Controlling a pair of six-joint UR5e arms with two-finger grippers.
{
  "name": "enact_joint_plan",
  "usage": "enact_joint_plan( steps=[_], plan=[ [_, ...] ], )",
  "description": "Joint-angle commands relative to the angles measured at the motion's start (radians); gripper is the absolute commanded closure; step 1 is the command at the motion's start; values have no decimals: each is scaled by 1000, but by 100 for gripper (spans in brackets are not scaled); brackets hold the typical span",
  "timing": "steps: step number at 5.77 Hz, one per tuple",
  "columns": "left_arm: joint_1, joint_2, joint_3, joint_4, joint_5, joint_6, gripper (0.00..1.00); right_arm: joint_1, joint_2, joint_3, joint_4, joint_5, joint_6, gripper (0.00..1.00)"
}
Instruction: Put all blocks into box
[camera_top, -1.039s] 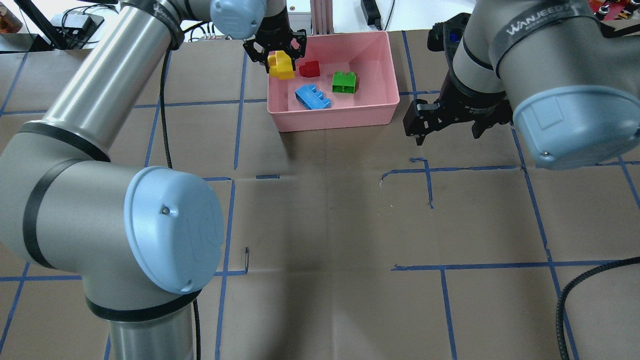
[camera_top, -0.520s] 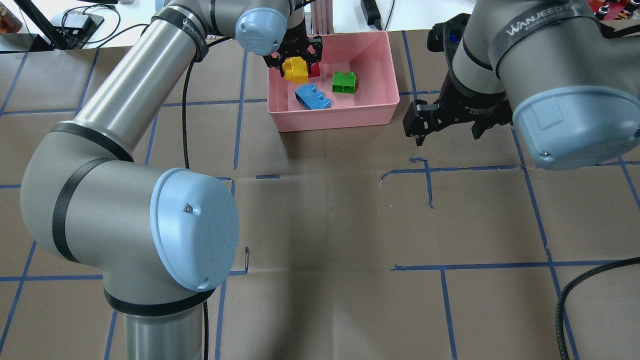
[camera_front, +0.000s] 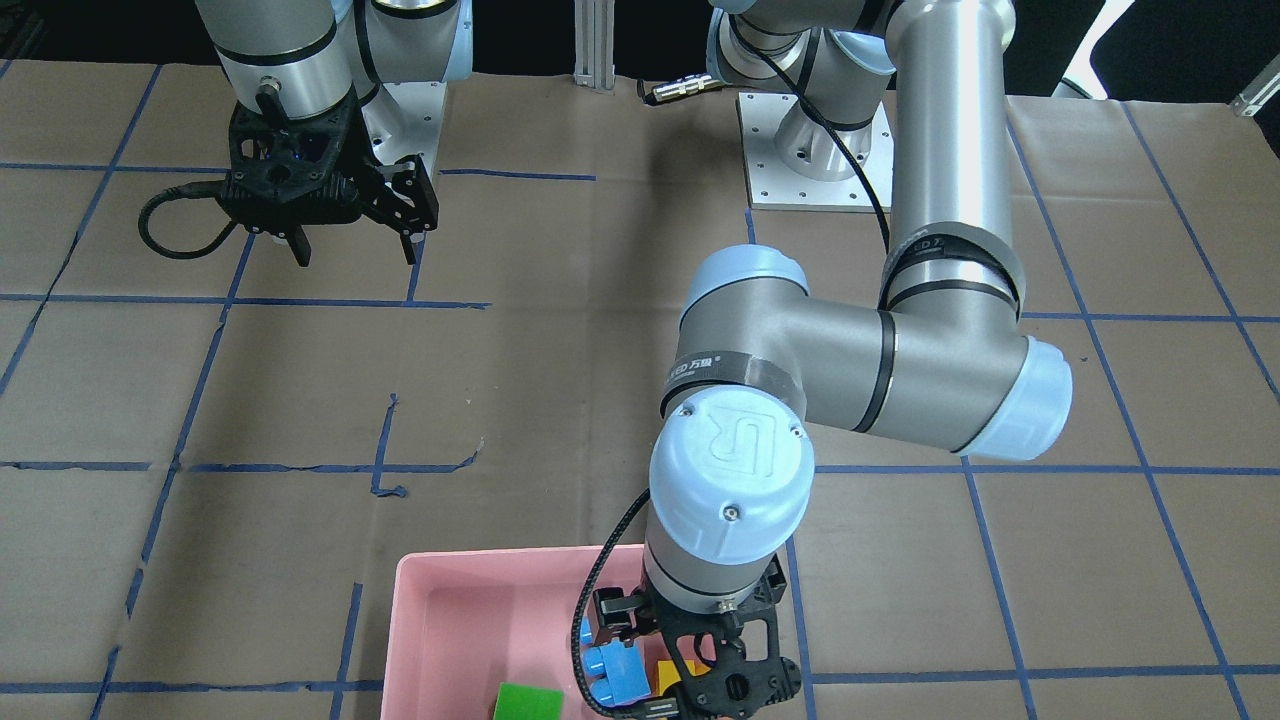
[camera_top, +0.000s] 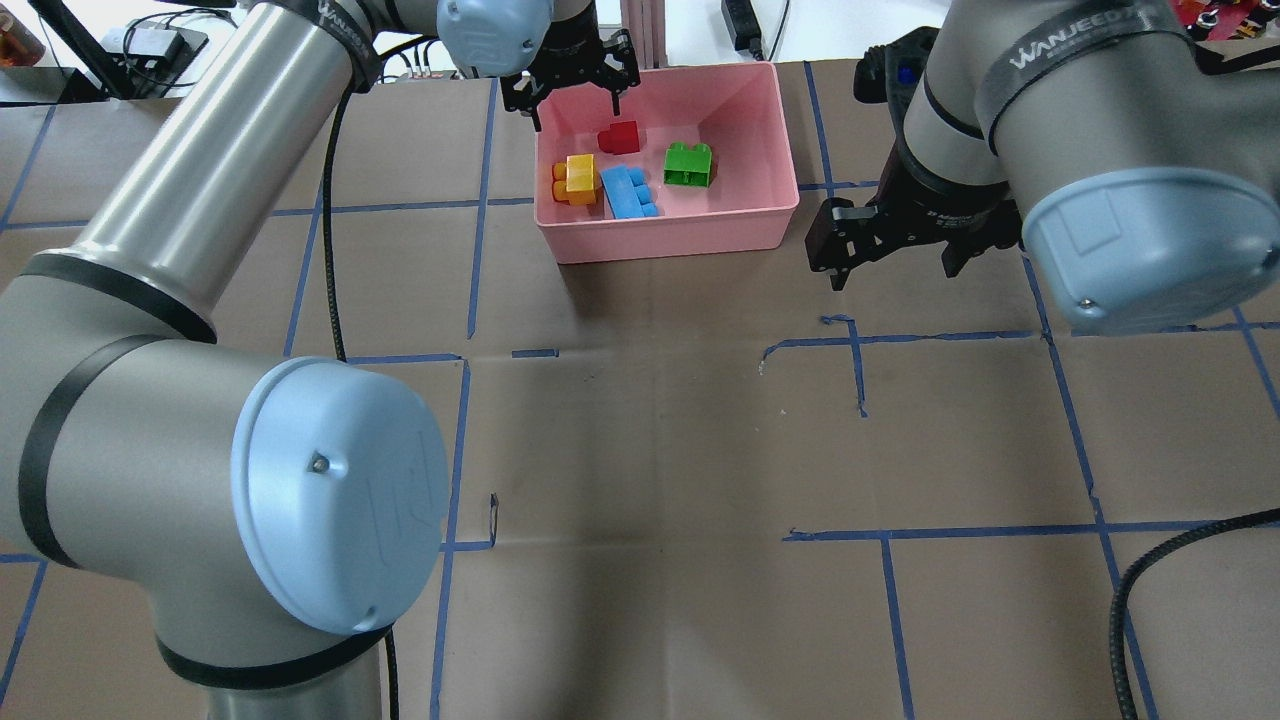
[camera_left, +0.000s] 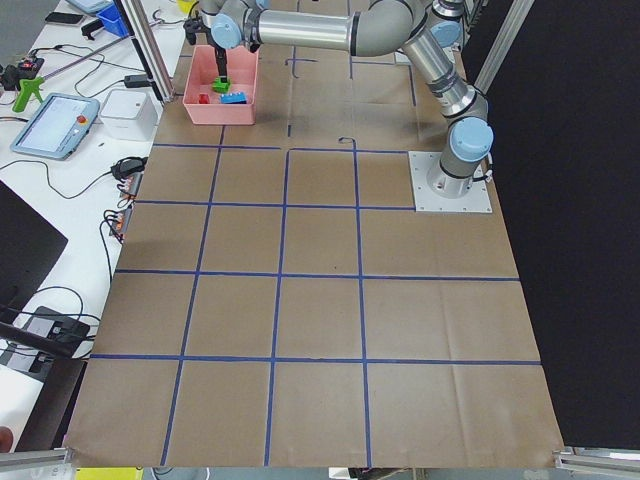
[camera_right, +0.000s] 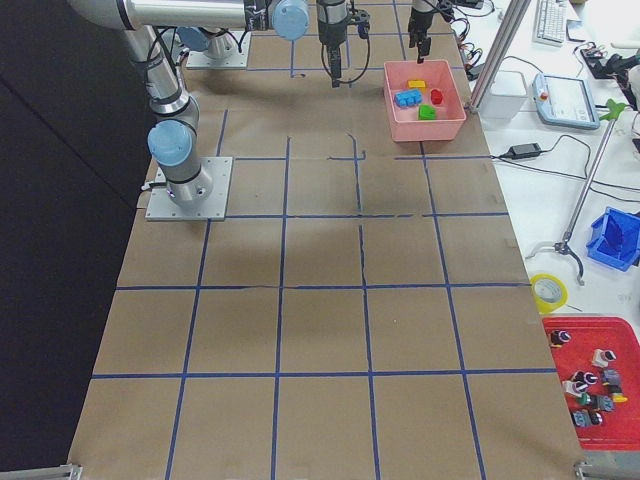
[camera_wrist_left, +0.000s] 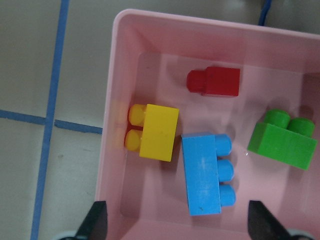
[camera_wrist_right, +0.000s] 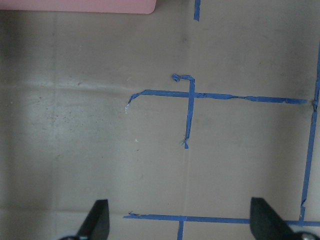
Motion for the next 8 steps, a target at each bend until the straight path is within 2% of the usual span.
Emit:
enact_joint_plan(
  steps=[1,2,4,6,8],
  plan=[
    [88,143,-12,-203,19,23,1,0,2,1,-1,4,0,0],
    [125,222,-61,-274,17,187,1,0,1,1,-1,4,0,0],
    [179,434,-326,-257,14,355,1,-1,1,0,-4,4,-1,0],
    [181,627,-571,-125,7,423,1,-3,2,0,-7,4,-3,0],
    [178,699,-613,-125,-56,440,1,-3,2,0,-8,5,-1,0]
  ],
)
